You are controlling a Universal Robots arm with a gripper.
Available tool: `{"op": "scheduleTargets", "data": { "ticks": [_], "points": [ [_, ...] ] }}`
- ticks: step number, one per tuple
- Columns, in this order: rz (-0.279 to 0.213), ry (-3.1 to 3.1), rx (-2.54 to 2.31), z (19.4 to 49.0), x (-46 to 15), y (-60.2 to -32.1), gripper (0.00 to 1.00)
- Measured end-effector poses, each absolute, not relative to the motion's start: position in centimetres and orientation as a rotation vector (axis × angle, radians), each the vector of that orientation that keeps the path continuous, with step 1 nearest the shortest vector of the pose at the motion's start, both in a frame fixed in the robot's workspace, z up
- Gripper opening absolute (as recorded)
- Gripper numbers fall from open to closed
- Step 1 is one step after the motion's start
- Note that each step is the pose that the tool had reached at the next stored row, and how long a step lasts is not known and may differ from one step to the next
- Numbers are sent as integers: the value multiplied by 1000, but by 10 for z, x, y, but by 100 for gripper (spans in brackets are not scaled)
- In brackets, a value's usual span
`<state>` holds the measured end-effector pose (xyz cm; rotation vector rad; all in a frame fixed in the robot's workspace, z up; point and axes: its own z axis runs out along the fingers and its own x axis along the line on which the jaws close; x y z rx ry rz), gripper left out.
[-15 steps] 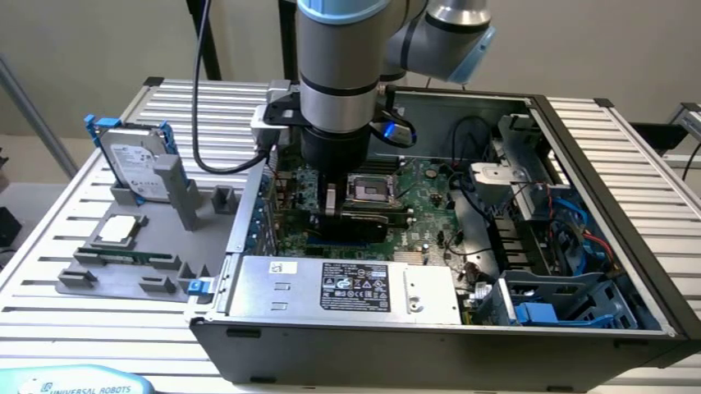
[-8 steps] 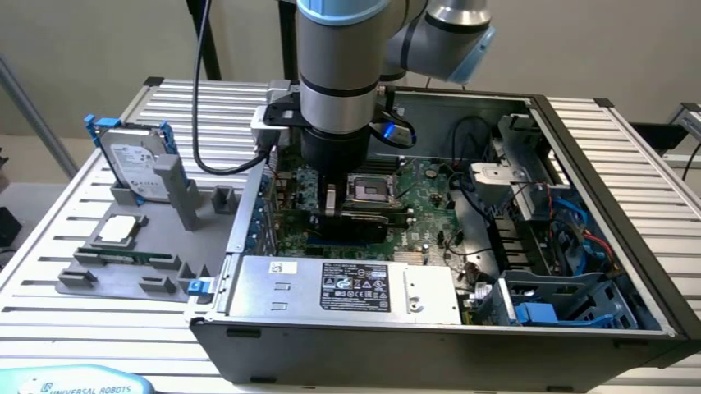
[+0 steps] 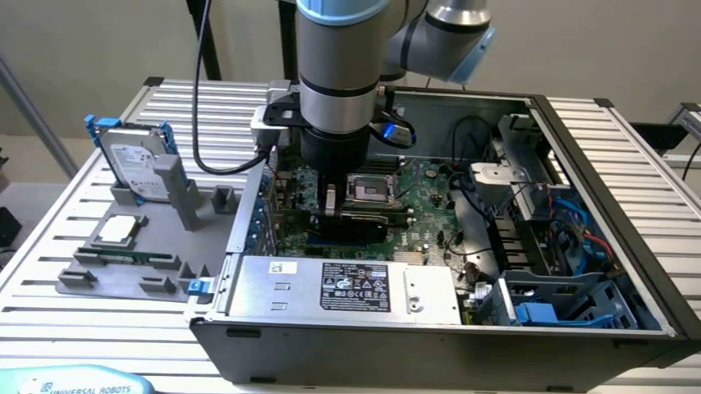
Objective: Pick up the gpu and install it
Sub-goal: 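Insert the gpu into the slot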
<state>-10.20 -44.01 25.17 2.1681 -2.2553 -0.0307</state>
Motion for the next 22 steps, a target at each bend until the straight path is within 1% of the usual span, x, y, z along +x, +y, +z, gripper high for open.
{"op": "scheduleTargets", "data": {
  "ticks": [22],
  "points": [
    [-31,-2255,2168,252,-102,-438,27]
  ]
}}
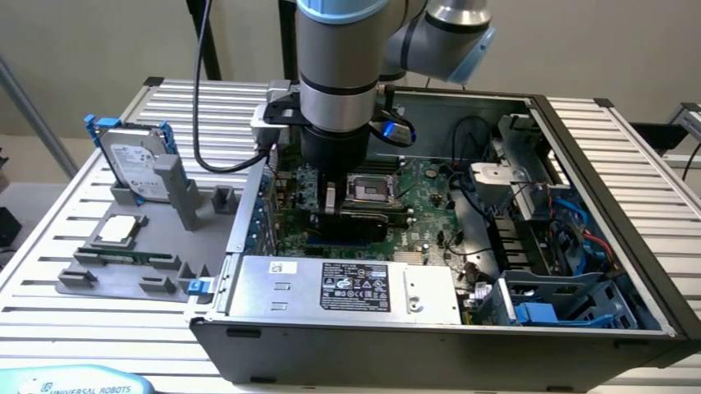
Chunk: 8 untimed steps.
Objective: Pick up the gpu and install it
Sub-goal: 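Insert the gpu into the slot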
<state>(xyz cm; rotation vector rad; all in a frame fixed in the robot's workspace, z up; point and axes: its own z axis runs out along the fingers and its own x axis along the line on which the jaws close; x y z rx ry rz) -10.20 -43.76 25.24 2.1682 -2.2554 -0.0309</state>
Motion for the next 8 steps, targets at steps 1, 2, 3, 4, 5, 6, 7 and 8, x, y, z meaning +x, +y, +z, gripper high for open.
{"op": "scheduleTargets", "data": {
  "ticks": [1,2,3,4,5,6,7,8],
  "points": [
    [-31,-2256,2168,253,-102,-438,27],
    [-31,-2256,2168,254,-102,-438,27],
    [-31,-2256,2168,254,-102,-438,27],
    [-31,-2256,2168,254,-102,-438,27],
    [-31,-2255,2168,255,-102,-438,27],
    [-31,-2255,2168,255,-102,-438,27],
    [-31,-2255,2168,255,-102,-438,27],
    [-31,-2255,2168,255,-102,-438,27]
  ]
}}
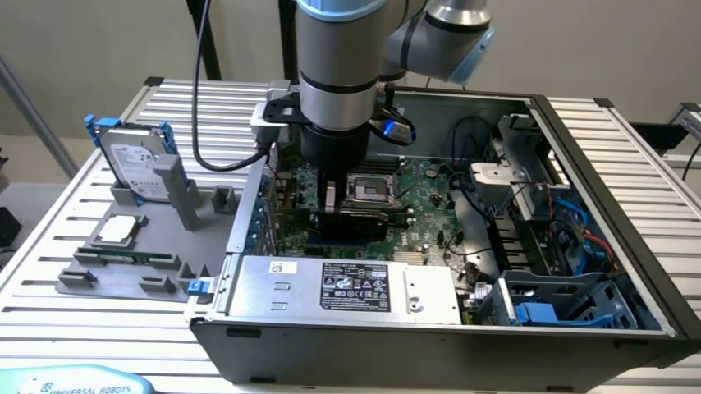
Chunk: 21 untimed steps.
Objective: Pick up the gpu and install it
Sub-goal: 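Insert the gpu into the slot, then press down on the gpu until it lock into place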
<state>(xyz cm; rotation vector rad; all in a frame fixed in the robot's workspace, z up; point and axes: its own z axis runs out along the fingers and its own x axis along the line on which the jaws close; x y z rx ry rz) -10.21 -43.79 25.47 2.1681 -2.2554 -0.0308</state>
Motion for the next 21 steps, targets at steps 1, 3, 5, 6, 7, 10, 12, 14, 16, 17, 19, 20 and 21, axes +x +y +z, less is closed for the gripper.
{"op": "scheduleTargets", "data": {
  "ticks": [1,3,5,6,7,10,12,14,16,17,19,20,21],
  "points": [
    [-31,-2255,2168,255,-102,-438,27],
    [-31,-2255,2169,256,-102,-438,27],
    [-31,-2255,2169,257,-102,-438,27],
    [-31,-2255,2169,257,-102,-438,27],
    [-31,-2255,2169,257,-102,-438,27],
    [-31,-2255,2169,257,-102,-439,27],
    [-31,-2255,2169,257,-102,-439,27],
    [-31,-2254,2169,257,-103,-439,27],
    [-31,-2254,2170,256,-103,-439,27],
    [-31,-2253,2170,256,-104,-439,27],
    [-31,-2253,2171,256,-104,-439,27],
    [-31,-2253,2171,255,-104,-439,27],
    [-31,-2253,2171,255,-104,-439,27]
  ]
}}
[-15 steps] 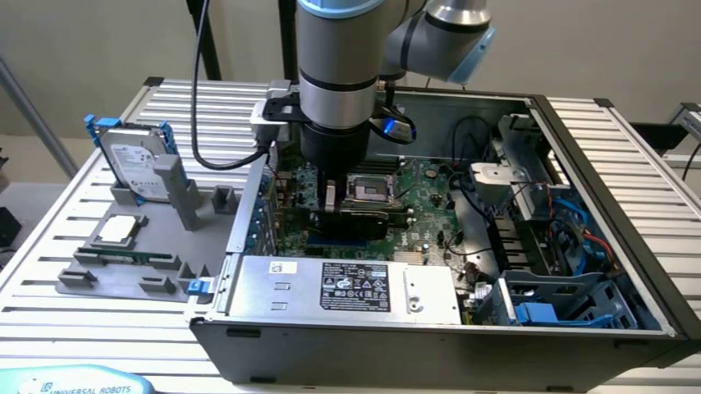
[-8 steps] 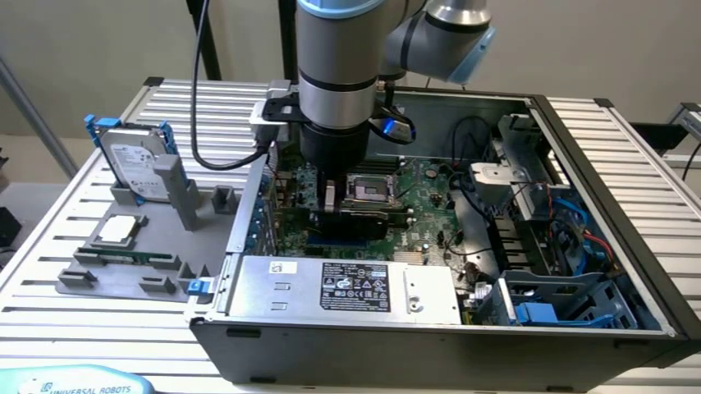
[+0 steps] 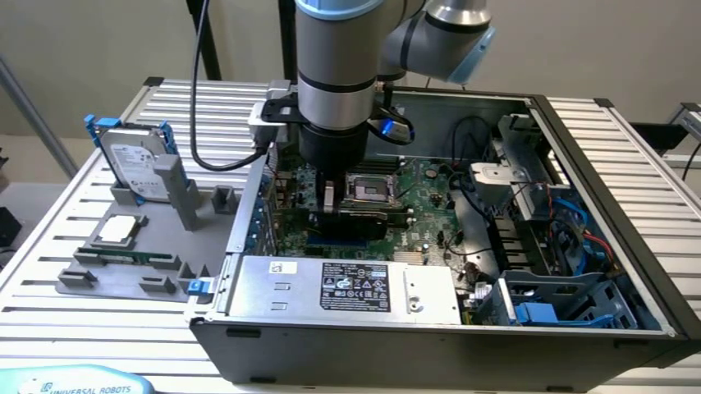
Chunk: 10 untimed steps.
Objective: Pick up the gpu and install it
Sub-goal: 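Press down on the gpu until it lock into place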
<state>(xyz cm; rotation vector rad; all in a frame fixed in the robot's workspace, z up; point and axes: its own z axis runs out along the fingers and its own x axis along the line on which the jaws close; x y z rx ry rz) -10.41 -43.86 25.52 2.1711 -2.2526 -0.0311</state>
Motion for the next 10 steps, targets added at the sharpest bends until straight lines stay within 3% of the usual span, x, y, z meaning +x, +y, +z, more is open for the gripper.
{"op": "scheduleTargets", "data": {
  "ticks": [10],
  "points": [
    [-31,-2253,2171,254,-104,-439,27]
  ]
}}
